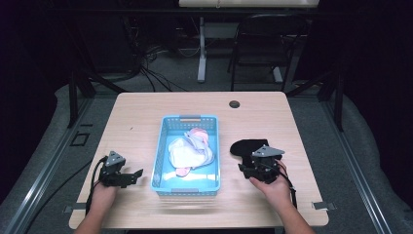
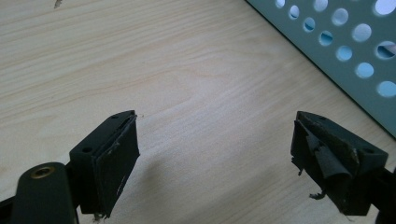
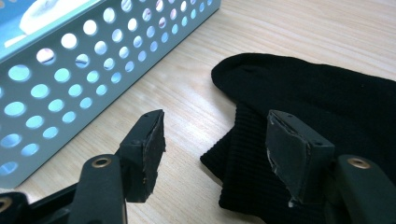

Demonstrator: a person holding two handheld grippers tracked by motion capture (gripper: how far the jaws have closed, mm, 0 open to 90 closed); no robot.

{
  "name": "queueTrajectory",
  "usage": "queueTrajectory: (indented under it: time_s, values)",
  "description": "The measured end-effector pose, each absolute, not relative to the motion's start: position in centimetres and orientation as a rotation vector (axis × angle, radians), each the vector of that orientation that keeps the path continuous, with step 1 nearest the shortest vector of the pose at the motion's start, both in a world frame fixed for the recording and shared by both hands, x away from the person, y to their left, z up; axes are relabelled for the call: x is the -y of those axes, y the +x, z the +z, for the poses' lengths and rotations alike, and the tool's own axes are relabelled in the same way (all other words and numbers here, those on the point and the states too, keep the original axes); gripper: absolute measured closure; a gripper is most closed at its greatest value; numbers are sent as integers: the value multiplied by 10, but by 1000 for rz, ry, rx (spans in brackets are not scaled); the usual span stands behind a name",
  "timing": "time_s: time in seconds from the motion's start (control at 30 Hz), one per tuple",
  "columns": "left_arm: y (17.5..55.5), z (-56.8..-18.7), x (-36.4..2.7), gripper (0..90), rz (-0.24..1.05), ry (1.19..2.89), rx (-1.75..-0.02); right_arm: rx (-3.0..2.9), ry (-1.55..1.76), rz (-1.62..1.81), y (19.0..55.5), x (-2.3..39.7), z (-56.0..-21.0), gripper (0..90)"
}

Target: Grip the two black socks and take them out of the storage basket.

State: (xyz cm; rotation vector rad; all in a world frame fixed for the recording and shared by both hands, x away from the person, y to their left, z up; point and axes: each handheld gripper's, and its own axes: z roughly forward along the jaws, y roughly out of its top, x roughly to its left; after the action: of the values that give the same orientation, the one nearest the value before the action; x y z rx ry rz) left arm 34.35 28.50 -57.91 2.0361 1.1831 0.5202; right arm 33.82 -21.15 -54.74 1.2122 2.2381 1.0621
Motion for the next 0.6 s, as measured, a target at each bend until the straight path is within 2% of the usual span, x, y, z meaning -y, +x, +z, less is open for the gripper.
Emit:
queueTrajectory:
  time_s: [0.6]
  values:
    - [344, -579, -284, 152, 516, 2037, -1177, -2167, 1257, 1077, 341, 230, -543, 383]
